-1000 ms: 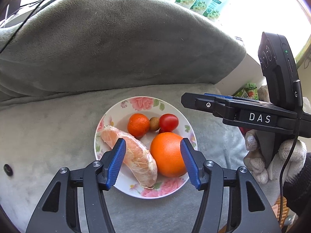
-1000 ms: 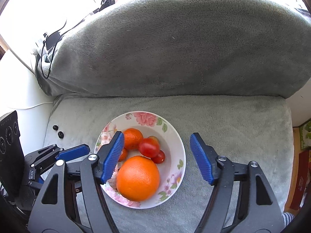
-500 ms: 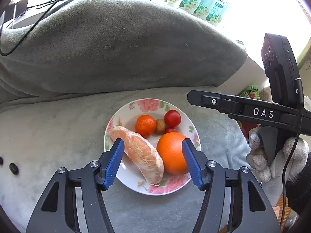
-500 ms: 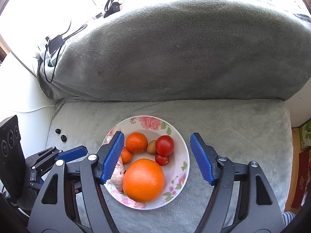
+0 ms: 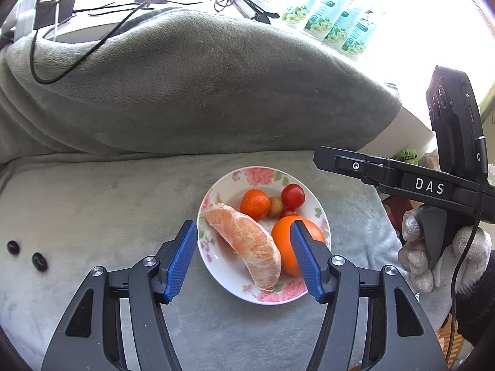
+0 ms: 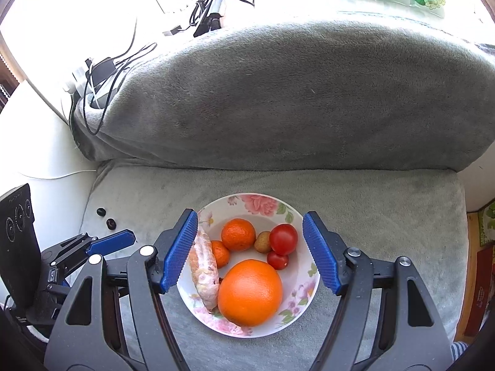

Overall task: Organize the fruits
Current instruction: 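Move both open tools from the bowl toward the two black olives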

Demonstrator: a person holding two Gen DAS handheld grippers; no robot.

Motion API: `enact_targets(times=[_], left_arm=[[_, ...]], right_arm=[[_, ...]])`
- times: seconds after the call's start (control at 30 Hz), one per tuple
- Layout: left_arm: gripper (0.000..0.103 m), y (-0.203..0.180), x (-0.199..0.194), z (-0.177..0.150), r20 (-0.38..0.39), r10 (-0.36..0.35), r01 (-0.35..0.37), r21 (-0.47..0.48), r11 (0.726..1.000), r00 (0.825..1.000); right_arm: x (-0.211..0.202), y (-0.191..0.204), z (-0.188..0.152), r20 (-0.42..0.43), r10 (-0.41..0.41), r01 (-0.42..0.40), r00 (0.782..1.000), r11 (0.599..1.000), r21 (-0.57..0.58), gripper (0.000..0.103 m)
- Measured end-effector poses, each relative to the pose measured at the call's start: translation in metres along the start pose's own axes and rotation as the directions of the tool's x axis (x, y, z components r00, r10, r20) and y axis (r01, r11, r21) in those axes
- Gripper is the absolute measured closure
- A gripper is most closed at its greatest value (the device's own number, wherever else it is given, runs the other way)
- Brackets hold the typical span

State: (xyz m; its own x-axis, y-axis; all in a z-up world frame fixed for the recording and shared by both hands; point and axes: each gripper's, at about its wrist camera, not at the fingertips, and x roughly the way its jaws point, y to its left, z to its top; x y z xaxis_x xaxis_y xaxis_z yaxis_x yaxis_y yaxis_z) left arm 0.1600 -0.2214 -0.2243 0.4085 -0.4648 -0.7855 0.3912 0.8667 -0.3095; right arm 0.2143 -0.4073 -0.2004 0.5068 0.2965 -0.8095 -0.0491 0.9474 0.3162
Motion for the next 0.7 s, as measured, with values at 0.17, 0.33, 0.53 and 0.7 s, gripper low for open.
enact_targets(times=[0.17, 0.33, 0.53, 0.7], left_arm=[[0.041, 0.01, -0.011, -0.002, 0.017, 0.018, -0.018, -0.011, 1.0, 1.0], [0.041, 0.027, -0.022, -0.005, 0.033, 0.04, -0.039, -0.045, 0.998, 0.999], [0.041, 0.063, -0.038, -0.01, 0.052, 0.076, -0.069, -0.119, 0.991, 0.996], [0.041, 0.09, -0.049, -0.019, 0.056, 0.121, -0.111, -0.155, 0.982, 0.991]], right_arm=[[0.002, 0.016, 0.002, 0.011, 0.015, -0.015, 1.0, 1.0, -0.022, 0.03], [0.005, 0.034, 0.003, 0.012, 0.032, -0.032, 0.999, 0.998, -0.048, 0.03], [0.011, 0.06, 0.003, -0.002, 0.054, -0.054, 0.999, 0.994, -0.091, 0.03], [0.018, 0.084, 0.004, -0.01, 0.075, -0.075, 0.997, 0.989, -0.129, 0.03]])
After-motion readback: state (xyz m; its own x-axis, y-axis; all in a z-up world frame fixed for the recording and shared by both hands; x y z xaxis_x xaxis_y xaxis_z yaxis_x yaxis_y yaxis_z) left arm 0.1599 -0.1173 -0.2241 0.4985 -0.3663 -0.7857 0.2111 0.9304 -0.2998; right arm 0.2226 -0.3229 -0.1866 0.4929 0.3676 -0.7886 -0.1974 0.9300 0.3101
